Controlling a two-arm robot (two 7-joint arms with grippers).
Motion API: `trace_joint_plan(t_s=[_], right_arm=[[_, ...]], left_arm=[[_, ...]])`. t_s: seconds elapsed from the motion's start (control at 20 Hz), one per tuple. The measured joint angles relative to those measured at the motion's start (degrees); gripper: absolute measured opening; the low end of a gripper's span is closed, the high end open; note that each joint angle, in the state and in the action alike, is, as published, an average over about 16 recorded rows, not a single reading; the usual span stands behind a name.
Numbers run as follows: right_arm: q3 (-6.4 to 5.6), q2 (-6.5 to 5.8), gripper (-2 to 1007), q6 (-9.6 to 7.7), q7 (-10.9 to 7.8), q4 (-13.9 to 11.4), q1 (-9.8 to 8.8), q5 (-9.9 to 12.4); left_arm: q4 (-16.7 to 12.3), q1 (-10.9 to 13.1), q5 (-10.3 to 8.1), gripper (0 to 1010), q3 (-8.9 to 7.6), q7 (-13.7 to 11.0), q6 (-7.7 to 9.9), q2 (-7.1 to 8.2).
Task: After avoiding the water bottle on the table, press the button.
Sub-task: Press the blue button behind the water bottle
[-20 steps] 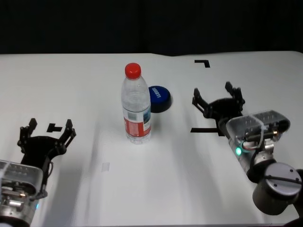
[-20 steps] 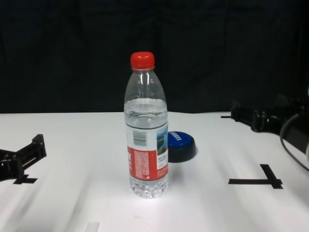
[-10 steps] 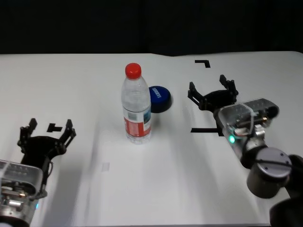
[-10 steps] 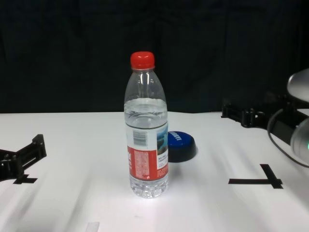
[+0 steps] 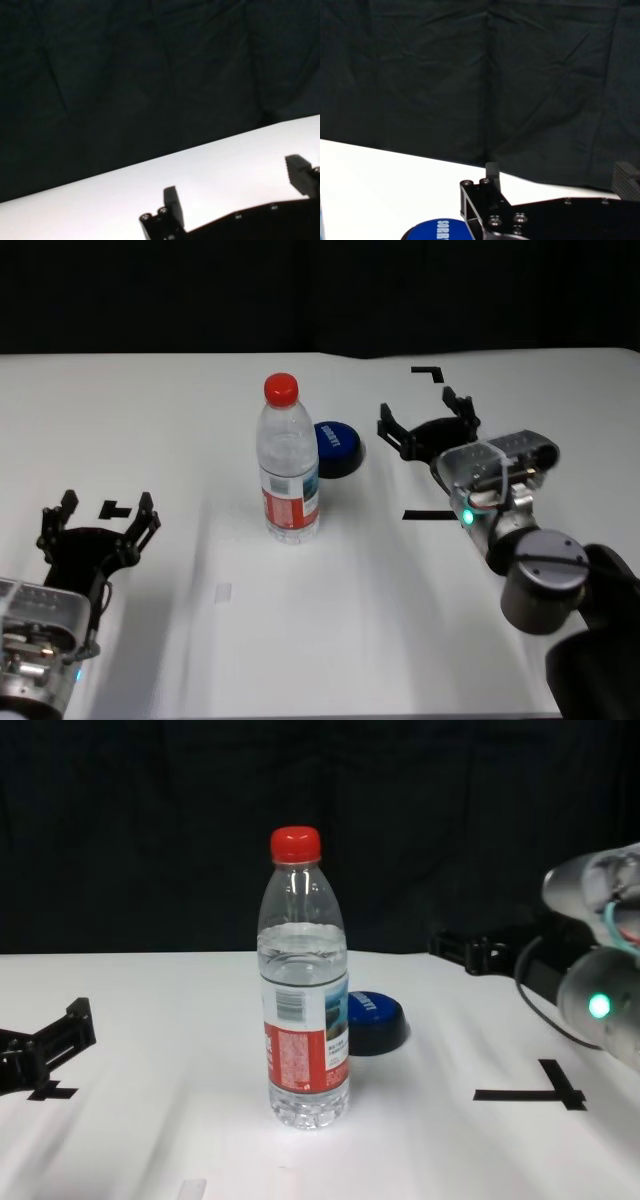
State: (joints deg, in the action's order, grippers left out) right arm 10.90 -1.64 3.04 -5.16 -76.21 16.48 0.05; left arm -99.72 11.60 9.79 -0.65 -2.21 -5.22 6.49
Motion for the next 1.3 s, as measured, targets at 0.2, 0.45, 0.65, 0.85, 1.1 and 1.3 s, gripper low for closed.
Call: trace_joint_plan(t_s=[0.2,0.45,0.65,0.85,1.1,1.3], right_arm=[[0.32,0.70,1003,0.47,-0.04,2.79,2.03,-0.72],[0.68,1.53,1003,1.10,0.10,6.30,4.41,-1.51],[0.94,2.19,1003,1.65,0.22,9.09,6.23,-2.02],[1.23,2.84,1003,2.16,0.19,11.79,7.97,-2.37],[1.63,3.59,1003,2.73,-0.02,14.98,10.02,-2.61],[1.90,4.10,1003,3.14,-0.23,17.36,11.55,-2.68]], left_arm=[[0.00,0.00,0.00,1003,0.00,0.00,0.00,0.00],[0.00,0.00,0.00,1003,0.00,0.00,0.00,0.00],[0.00,0.00,0.00,1003,0.00,0.00,0.00,0.00],[0.00,0.00,0.00,1003,0.00,0.00,0.00,0.00],[0.00,0.00,0.00,1003,0.00,0.00,0.00,0.00],[0.00,0.00,0.00,1003,0.00,0.00,0.00,0.00]])
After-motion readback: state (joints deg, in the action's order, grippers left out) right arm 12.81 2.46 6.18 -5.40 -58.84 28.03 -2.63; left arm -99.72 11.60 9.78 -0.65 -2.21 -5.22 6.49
